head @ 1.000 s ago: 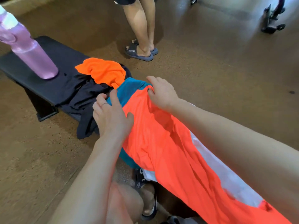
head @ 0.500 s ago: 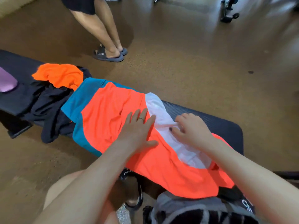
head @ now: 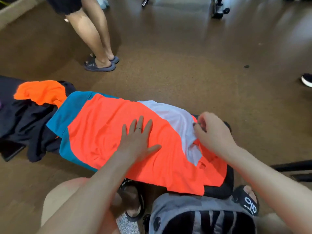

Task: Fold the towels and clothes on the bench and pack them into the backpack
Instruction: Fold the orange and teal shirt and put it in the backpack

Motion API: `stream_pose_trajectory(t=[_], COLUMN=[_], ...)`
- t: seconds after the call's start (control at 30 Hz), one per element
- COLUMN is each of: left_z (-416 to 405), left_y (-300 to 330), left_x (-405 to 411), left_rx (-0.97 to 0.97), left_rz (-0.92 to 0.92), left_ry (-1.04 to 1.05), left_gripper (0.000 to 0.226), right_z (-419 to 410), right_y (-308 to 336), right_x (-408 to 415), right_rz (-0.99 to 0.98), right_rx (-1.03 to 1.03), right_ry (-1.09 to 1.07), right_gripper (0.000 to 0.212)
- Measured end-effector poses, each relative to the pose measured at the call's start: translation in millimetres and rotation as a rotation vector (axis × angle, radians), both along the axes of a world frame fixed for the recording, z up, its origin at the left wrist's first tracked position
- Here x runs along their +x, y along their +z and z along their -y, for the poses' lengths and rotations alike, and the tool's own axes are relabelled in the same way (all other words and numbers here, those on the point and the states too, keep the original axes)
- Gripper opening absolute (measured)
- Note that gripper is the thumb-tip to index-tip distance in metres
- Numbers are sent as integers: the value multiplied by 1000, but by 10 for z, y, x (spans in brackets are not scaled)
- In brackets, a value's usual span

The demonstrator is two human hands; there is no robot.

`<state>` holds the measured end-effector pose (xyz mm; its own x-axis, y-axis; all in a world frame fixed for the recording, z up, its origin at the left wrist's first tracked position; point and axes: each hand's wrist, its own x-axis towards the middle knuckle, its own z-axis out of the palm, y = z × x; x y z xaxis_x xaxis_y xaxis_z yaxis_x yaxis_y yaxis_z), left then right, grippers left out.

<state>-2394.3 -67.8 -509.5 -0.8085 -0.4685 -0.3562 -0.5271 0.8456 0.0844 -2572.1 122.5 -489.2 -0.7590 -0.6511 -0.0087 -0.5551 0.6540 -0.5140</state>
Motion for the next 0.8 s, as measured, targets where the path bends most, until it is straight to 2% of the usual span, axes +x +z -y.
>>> stream_pose_trajectory(t=[0.1, 0.17, 0.27, 0.37, 0.5, 0.57, 0.67, 0.73, 0.8], left_z=[-123, -227, -446, -631, -983, -1154, -1254, -1223, -1156], left_y=[2, 22, 77, 159, 237, 155, 83, 103, 175], left_x=[-25, -14, 28, 83, 142, 111, 0, -58, -66], left_rx=[-40, -73, -72, -65, -68, -106, -145, -132, -30], left_rz=[-22, -117, -268, -289, -233, -212, -306, -347, -444], left_ry=[-47, -99, -221, -321, -407, -418, -412, -356, -214], left_gripper=[96, 90, 85, 82, 81, 65, 23, 23, 29], right_z=[-375, -451, -419, -416, -564, -703, -930, -1056, -1118], right_y=[-3, -94, -228, -170, 99, 94, -15, -69, -96], right_x=[465, 623, 608, 403, -120, -402, -533, -405, -207], right_rz=[137, 206, 172, 255, 364, 370, 421, 508, 530], right_rx=[19, 68, 36, -74, -296, -291, -141, -121, -106], right_ry=[80, 119, 110, -5, -264, -388, -397, -376, -330], right_gripper=[22, 27, 17, 27, 14, 16, 27, 23, 36])
